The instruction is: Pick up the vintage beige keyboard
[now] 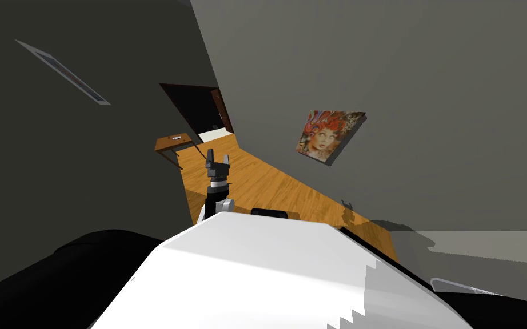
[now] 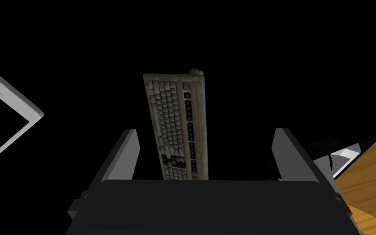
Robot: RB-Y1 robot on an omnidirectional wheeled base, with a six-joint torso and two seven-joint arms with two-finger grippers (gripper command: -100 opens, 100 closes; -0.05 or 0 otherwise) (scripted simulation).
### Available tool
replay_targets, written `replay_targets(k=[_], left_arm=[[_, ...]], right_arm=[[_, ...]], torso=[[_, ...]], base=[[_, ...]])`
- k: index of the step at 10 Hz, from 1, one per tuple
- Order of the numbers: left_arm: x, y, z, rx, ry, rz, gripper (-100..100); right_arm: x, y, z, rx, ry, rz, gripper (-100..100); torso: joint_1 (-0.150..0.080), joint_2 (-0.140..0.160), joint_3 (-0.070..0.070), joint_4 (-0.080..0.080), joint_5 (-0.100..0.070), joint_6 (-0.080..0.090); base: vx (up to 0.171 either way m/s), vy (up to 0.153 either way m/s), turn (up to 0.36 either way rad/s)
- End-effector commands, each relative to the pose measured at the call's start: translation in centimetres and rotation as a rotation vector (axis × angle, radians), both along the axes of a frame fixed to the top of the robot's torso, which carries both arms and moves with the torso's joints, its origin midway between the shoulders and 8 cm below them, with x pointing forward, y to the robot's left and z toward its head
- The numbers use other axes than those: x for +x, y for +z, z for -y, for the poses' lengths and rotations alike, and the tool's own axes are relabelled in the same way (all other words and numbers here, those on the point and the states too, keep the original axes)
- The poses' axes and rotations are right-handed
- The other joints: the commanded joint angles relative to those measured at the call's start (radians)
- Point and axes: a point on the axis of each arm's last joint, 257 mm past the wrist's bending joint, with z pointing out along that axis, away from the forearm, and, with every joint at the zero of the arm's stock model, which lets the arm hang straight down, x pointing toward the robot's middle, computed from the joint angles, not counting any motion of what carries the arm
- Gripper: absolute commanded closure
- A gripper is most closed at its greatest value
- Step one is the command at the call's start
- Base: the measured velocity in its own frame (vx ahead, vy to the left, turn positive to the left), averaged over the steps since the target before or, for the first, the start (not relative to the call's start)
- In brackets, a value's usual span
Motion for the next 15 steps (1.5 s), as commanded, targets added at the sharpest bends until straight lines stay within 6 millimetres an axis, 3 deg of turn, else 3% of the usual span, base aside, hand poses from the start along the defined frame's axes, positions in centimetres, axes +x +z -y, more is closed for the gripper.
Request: replay_targets(k=[1,2,3,5,6,8,9,12,13,15], left_arm=[[0.0,0.0,0.0,0.000,0.000,0.000,0],[0.0,0.0,0.0,0.000,0.000,0.000,0],[0.0,0.0,0.0,0.000,0.000,0.000,0],[0.0,0.0,0.0,0.000,0.000,0.000,0],[0.0,0.0,0.0,0.000,0.000,0.000,0],[0.0,0.0,0.0,0.000,0.000,0.000,0],[0.0,0.0,0.0,0.000,0.000,0.000,0],[0.0,0.0,0.0,0.000,0.000,0.000,0],[0.0,0.0,0.0,0.000,0.000,0.000,0],[0.0,0.0,0.0,0.000,0.000,0.000,0]], right_arm=[[0.0,0.0,0.0,0.000,0.000,0.000,-100],[0.1,-0.1,0.0,0.000,0.000,0.001,0],[1.9,-0.3,1.6,-0.025,0.022,0.018,-100],[2.0,-0.6,0.6,-0.002,0.019,0.021,-100],[3.7,-0.6,2.5,-0.035,0.038,0.037,-100],[3.8,-1.0,1.2,-0.008,0.031,0.041,-100],[5.3,-1.1,3.0,-0.037,0.055,0.052,-100],[5.2,-1.5,1.3,-0.004,0.049,0.051,-100],[6.9,-1.5,3.2,-0.038,0.054,0.070,-100],[7.0,-1.6,2.5,-0.025,0.038,0.075,-100]], torso=[[0.000,0.000,0.000,0.000,0.000,0.000],[0.000,0.000,0.000,0.000,0.000,0.001],[0.000,0.001,0.000,0.000,0.000,0.001],[0.000,0.002,0.001,0.000,0.000,0.001],[0.000,0.002,0.001,0.000,0.000,0.001],[0.000,0.002,0.001,0.000,0.000,0.001],[0.000,0.002,0.001,0.000,0.000,0.001],[0.000,0.002,0.001,0.000,0.000,0.001],[0.000,0.002,0.001,0.000,0.000,0.001],[0.000,0.002,0.001,0.000,0.000,0.001]], base=[[0.012,0.001,0.026],[0.000,0.000,0.000],[-0.021,0.005,-0.058],[-0.010,0.004,-0.005],[-0.017,0.005,-0.057],[-0.007,0.004,-0.004],[-0.017,0.005,-0.059],[-0.006,0.004,-0.002],[-0.021,0.010,-0.034],[-0.008,0.004,-0.009]])
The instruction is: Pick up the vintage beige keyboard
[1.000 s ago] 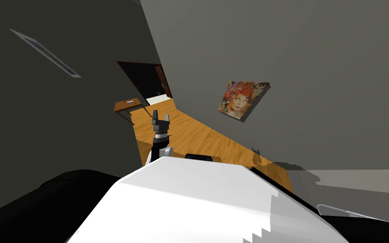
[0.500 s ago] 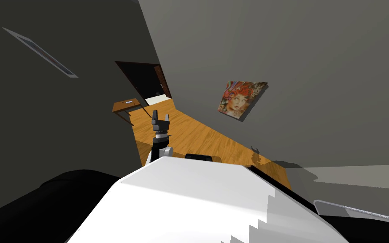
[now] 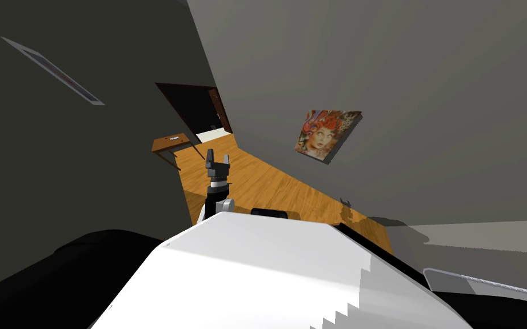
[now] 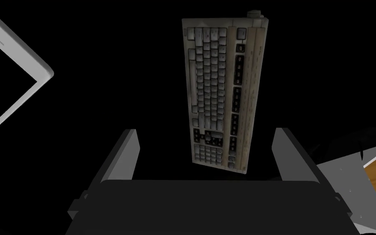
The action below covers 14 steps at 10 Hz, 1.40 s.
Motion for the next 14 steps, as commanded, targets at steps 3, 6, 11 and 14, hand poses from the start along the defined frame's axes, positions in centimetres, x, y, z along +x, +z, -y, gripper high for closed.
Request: replay_targets(k=[3,6,11,14], left_arm=[[0.0,0.0,0.0,0.000,0.000,0.000,0],[0.0,0.0,0.0,0.000,0.000,0.000,0],[0.0,0.0,0.0,0.000,0.000,0.000,0],[0.0,0.0,0.0,0.000,0.000,0.000,0]], right_arm=[[0.8,-0.4,-0.4,0.015,0.032,-0.010,-100],[1.6,-0.7,-0.4,0.019,0.048,-0.014,-100],[2.0,-1.0,-0.7,0.028,0.038,-0.017,-100],[2.7,-1.0,-0.1,0.018,0.029,-0.018,-100]], torso=[[0.000,0.001,0.000,0.000,0.000,0.000],[0.000,0.000,0.000,0.000,0.000,0.000],[0.000,0.000,0.000,0.000,0.000,0.000],[0.000,0.001,0.000,0.000,0.000,0.000]], base=[[-0.017,0.007,-0.032],[-0.002,0.000,-0.011],[-0.009,0.004,-0.015],[-0.014,0.007,-0.018]])
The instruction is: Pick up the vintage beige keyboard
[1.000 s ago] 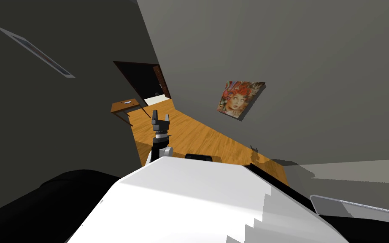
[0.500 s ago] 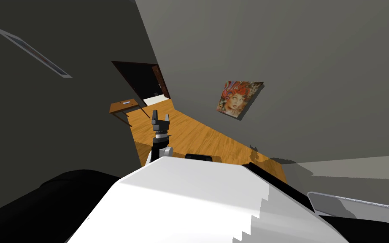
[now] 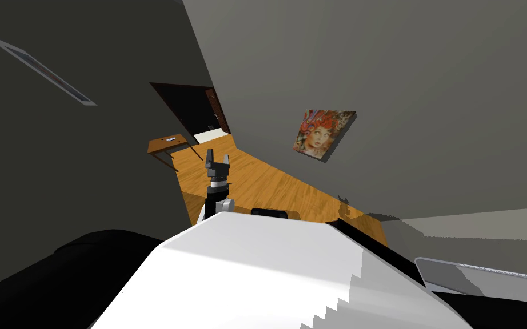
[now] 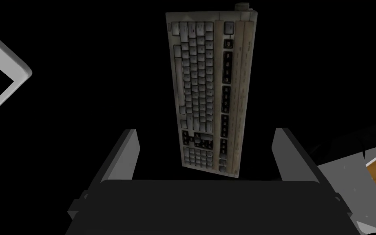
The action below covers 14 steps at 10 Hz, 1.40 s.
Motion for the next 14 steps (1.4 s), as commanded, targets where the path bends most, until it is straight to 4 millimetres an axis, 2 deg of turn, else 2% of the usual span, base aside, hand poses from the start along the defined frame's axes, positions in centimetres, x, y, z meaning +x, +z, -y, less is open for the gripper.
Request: replay_targets(k=[1,2,4,5,8,9,10,14], left_arm=[[0.0,0.0,0.0,0.000,0.000,0.000,0],[0.0,0.0,0.0,0.000,0.000,0.000,0],[0.0,0.0,0.0,0.000,0.000,0.000,0],[0.0,0.0,0.0,0.000,0.000,0.000,0],[0.0,0.0,0.0,0.000,0.000,0.000,0],[0.0,0.0,0.0,0.000,0.000,0.000,0],[0.0,0.0,0.0,0.000,0.000,0.000,0],[0.0,0.0,0.0,0.000,0.000,0.000,0]], right_arm=[[-0.5,-0.2,-0.8,0.017,0.012,-0.013,-100],[0.8,0.0,1.0,-0.016,0.010,-0.004,-100],[-0.4,-0.2,-0.5,0.014,0.011,-0.027,-100],[0.8,0.1,1.4,-0.021,0.014,-0.020,-100],[-0.6,-0.1,-0.2,0.009,0.010,-0.046,-100],[-0.2,-0.1,0.1,0.003,0.005,-0.038,-100],[-0.3,-0.1,0.0,0.003,0.005,-0.039,100],[-0.3,-0.1,0.1,0.002,0.005,-0.039,100]], torso=[[0.000,0.000,0.000,0.000,0.000,0.000],[0.000,0.000,0.000,0.000,0.000,0.000],[0.000,0.000,0.000,0.000,0.000,0.000],[-0.001,-0.001,0.000,0.000,0.000,0.000],[0.000,0.000,0.000,0.000,0.000,0.000],[0.000,0.000,0.000,0.000,0.000,0.000],[0.000,0.000,0.000,0.000,0.000,0.000],[-0.003,0.000,0.000,0.000,-0.002,0.000]], base=[[-0.008,0.009,0.026],[-0.026,0.012,-0.039],[-0.003,-0.003,-0.031],[-0.009,0.004,-0.015],[-0.013,0.008,-0.003],[0.000,0.000,0.000],[0.000,0.000,0.000],[0.000,0.000,0.000]])
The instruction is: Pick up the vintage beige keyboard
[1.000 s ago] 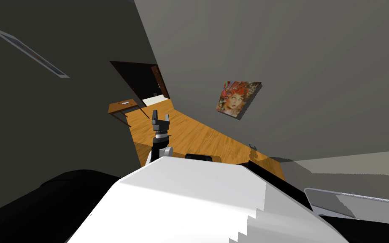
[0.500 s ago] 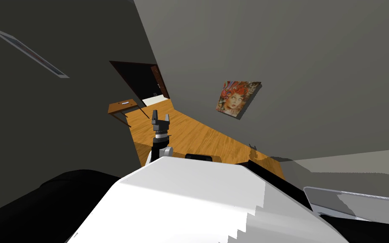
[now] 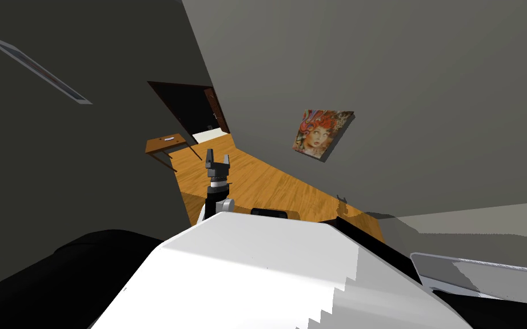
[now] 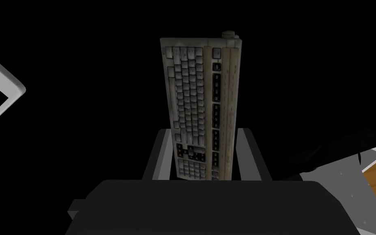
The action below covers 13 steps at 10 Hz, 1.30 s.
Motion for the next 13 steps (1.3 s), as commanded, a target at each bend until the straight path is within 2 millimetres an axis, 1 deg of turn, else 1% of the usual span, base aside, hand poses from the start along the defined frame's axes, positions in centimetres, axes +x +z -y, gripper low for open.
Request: replay_targets(k=[1,2,4,5,8,9,10,11,12,13], left_arm=[[0.0,0.0,0.0,0.000,0.000,0.000,0],[0.0,0.0,0.0,0.000,0.000,0.000,0],[0.0,0.0,0.0,0.000,0.000,0.000,0],[0.0,0.0,0.0,0.000,0.000,0.000,0],[0.0,0.0,0.0,0.000,0.000,0.000,0],[0.0,0.0,0.0,0.000,0.000,0.000,0],[0.0,0.0,0.0,0.000,0.000,0.000,0],[0.0,0.0,0.0,0.000,0.000,0.000,0],[0.0,0.0,0.0,0.000,0.000,0.000,0],[0.0,0.0,0.0,0.000,0.000,0.000,0]], right_arm=[[0.0,0.0,0.0,0.000,0.000,0.000,0],[-0.6,-0.2,-1.3,0.025,-0.008,0.004,100],[-0.1,-0.1,-0.7,0.013,0.006,0.012,100],[-1.1,-0.3,-2.2,0.041,-0.004,0.010,100],[-0.2,-0.1,-0.9,0.015,0.006,0.026,100],[-1.3,-0.2,-2.4,0.043,-0.001,0.021,100],[-0.7,-0.1,-1.5,0.024,-0.002,0.033,100],[-0.5,0.0,-1.1,0.016,0.004,0.036,100],[-1.6,-0.1,-2.6,0.042,-0.015,0.033,100],[-1.3,0.0,-1.9,0.028,-0.008,0.038,100]], torso=[[0.000,0.000,0.000,0.000,0.000,0.000],[0.000,0.000,0.000,0.000,0.000,0.000],[-0.001,0.001,0.000,0.000,-0.002,0.001],[-0.001,0.001,0.000,0.000,-0.003,0.001],[-0.005,0.001,0.001,0.001,-0.004,0.001],[-0.006,0.002,0.001,0.001,-0.005,0.000],[-0.006,0.003,0.002,0.000,-0.007,0.002],[-0.007,0.003,0.002,0.001,-0.007,0.001],[-0.008,0.003,0.002,0.001,-0.007,0.001],[-0.008,0.002,0.001,0.001,-0.007,0.002]], base=[[0.000,0.000,0.000],[-0.009,-0.009,-0.021],[0.002,-0.001,-0.006],[0.000,0.000,0.000],[0.000,0.000,0.000],[0.000,0.000,0.000],[0.000,0.000,0.000],[0.000,0.000,0.000],[0.016,-0.002,0.059],[0.017,-0.009,0.015]])
